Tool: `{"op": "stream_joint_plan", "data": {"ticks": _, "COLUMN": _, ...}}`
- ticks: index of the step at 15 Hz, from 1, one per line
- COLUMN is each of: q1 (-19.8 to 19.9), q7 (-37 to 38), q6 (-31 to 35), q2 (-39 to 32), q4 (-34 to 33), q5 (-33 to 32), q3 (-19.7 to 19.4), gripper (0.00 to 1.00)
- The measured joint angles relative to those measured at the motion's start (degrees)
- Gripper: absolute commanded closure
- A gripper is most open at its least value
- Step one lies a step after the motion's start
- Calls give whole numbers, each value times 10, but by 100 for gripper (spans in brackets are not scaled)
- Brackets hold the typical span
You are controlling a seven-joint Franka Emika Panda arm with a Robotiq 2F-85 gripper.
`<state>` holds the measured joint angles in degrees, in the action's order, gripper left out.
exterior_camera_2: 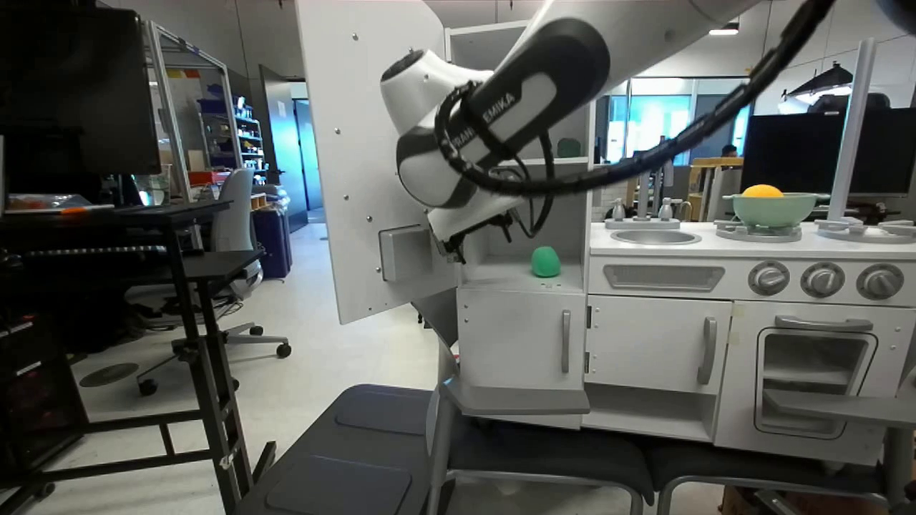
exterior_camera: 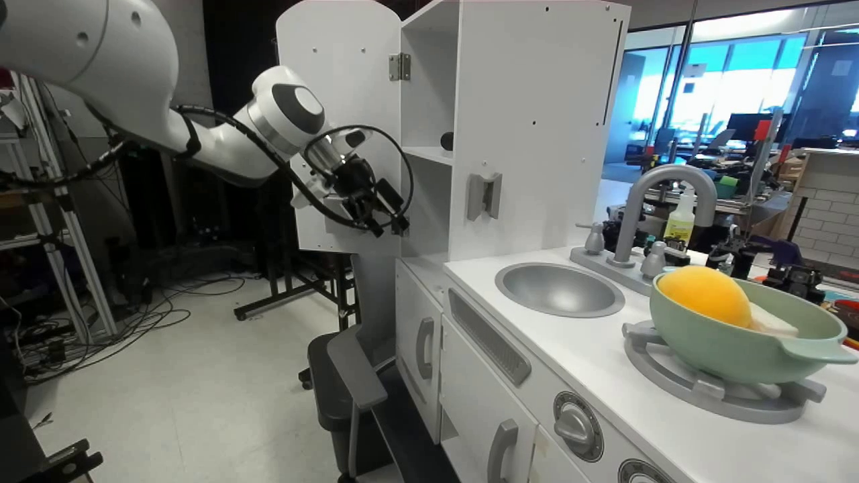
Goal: Open the top door of the cabinet then put the green and yellow plushies in the bottom compartment of the top cabinet respectively
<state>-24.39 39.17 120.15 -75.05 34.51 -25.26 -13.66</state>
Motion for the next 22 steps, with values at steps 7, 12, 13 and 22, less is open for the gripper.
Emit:
{"op": "stream_joint_plan", "data": {"ticks": 7, "q1": 52, "q7": -120, "q6": -134, "q2": 145, "q4": 102, "q5": 72, "q3": 56, "gripper": 0}}
{"op": "stream_joint_plan", "data": {"ticks": 12, "q1": 91, "q7": -228, "q6": -163, "q2": 263, "q4": 231, "q5": 101, "q3": 83, "gripper": 0}}
{"op": "stream_joint_plan", "data": {"ticks": 13, "q1": 96, "q7": -248, "q6": -171, "q2": 288, "q4": 260, "q5": 103, "q3": 86, "gripper": 0}}
{"op": "stream_joint_plan", "data": {"ticks": 22, "q1": 128, "q7": -325, "q6": -192, "q2": 523, "q4": 518, "q5": 104, "q3": 103, "gripper": 0}}
